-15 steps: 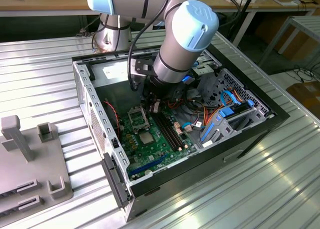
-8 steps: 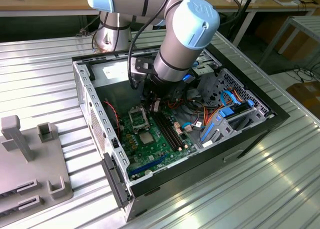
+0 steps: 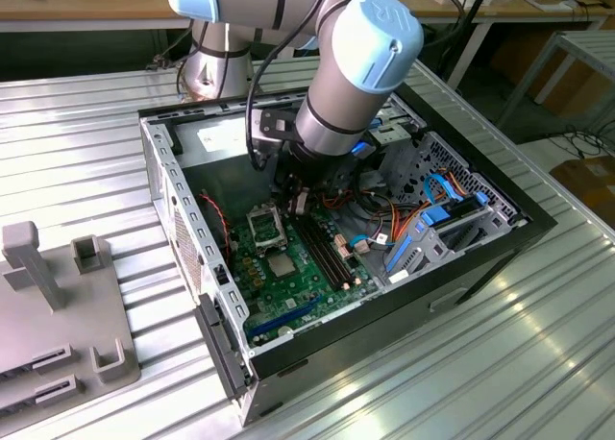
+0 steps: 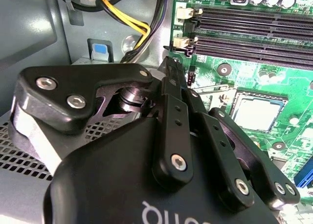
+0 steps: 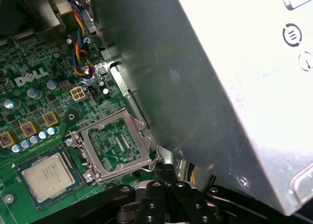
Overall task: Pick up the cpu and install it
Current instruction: 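Close the cpu cover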
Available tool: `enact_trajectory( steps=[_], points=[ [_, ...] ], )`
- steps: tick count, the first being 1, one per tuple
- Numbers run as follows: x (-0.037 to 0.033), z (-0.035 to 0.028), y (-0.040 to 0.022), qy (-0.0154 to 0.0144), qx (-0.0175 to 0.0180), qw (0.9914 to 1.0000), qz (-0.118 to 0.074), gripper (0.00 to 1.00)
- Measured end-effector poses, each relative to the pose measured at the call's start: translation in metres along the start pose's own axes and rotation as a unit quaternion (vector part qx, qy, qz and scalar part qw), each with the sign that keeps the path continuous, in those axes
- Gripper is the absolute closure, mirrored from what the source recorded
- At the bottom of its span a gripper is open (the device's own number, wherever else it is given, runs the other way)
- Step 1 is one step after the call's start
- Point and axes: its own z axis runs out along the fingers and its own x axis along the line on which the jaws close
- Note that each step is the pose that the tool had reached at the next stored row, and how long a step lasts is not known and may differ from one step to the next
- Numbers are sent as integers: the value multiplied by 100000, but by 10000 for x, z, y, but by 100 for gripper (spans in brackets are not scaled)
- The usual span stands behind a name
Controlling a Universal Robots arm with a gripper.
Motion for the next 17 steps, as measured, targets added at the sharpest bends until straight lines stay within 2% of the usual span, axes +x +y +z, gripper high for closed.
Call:
enact_trajectory(
  steps=[6,17],
  points=[
    [-5,-26,3,350,173,99999,14,89],
    [-10,-56,7,641,316,99997,23,89]
  ],
)
